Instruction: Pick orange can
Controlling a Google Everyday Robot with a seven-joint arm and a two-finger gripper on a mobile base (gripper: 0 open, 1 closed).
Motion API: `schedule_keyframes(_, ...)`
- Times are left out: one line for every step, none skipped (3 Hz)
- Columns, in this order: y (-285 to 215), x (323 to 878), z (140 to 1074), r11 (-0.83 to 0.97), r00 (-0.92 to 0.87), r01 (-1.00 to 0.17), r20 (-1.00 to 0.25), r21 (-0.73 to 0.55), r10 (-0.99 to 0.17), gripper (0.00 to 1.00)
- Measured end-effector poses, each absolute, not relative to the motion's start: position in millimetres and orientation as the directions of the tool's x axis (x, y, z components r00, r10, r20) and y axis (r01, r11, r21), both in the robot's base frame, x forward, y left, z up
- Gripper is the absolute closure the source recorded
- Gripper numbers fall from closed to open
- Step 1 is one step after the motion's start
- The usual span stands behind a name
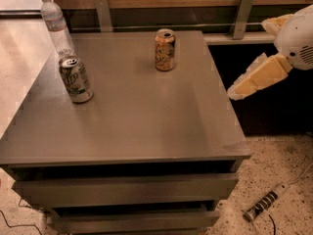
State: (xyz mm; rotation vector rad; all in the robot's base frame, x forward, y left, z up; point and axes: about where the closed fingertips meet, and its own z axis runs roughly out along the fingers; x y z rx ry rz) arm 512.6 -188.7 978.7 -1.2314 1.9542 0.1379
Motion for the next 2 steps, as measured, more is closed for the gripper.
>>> schedule_keyframes(-174.7, 533.2, 979.0, 0.546, -0.162, -0.786, -0.755, -0.291, -0.635, 0.00)
schedule_keyframes(-170.5, 537.1, 981.2, 0.552, -0.155, -0.784, -0.770, -0.286, -0.619, 0.00)
